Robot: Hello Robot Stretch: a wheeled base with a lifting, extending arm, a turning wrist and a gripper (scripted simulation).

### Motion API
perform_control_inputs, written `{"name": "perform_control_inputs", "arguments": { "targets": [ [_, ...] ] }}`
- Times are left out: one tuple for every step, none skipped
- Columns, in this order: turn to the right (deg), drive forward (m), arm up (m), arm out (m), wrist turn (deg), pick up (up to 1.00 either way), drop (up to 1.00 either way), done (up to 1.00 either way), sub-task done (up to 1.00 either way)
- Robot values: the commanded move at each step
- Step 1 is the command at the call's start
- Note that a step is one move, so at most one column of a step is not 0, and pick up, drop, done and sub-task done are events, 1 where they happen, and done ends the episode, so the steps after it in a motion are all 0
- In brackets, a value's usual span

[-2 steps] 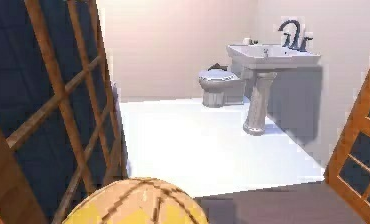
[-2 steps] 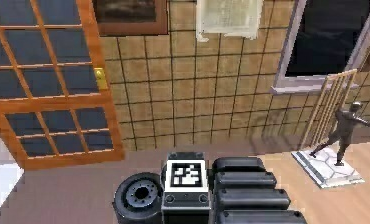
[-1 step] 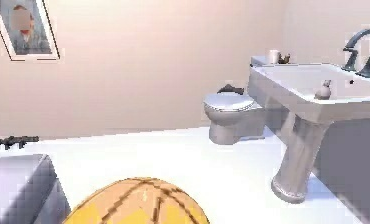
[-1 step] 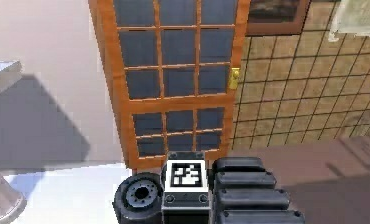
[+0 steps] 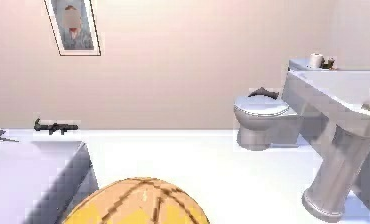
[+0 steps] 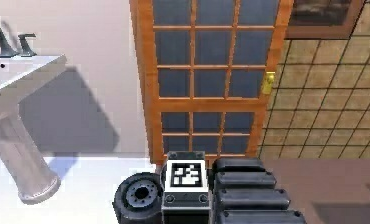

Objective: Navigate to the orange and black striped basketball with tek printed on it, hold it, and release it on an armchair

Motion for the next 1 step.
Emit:
{"name": "perform_control_inputs", "arguments": {
  "targets": [
    [0.0, 0.40, 0.00, 0.00, 0.0, 0.00, 0.00, 0.00, 0.00]
  ]
}}
